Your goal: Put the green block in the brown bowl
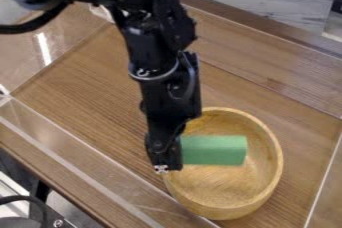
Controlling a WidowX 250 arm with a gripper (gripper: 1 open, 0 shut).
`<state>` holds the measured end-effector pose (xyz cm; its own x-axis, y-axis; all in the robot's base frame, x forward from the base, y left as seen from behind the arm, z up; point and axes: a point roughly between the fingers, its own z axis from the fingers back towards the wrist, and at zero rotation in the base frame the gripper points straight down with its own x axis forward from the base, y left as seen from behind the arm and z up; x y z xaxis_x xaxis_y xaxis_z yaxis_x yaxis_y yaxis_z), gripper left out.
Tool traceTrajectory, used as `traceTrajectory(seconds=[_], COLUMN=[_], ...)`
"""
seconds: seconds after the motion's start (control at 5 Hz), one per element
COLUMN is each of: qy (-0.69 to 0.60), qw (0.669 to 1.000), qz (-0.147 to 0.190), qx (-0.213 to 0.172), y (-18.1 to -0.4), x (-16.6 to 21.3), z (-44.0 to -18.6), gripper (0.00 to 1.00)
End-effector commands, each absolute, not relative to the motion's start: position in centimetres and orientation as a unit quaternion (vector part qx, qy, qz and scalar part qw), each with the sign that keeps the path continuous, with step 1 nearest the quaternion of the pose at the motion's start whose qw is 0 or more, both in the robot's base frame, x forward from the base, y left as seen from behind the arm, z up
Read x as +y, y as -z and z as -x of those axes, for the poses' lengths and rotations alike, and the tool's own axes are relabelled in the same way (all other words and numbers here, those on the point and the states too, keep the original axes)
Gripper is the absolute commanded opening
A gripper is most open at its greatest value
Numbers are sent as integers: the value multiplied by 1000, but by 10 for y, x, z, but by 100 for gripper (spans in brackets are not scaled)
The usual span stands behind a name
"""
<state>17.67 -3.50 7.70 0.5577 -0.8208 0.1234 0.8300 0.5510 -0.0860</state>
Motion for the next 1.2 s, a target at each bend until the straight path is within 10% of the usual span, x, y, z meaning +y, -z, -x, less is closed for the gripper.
traceTrajectory(seconds=[0.0, 1.0], qy=[479, 529], qw=[874, 844], qz=[61, 62], qx=[-57, -66], y=[-88, -75], x=[-41, -29], z=[-191, -186], gripper=[100, 100])
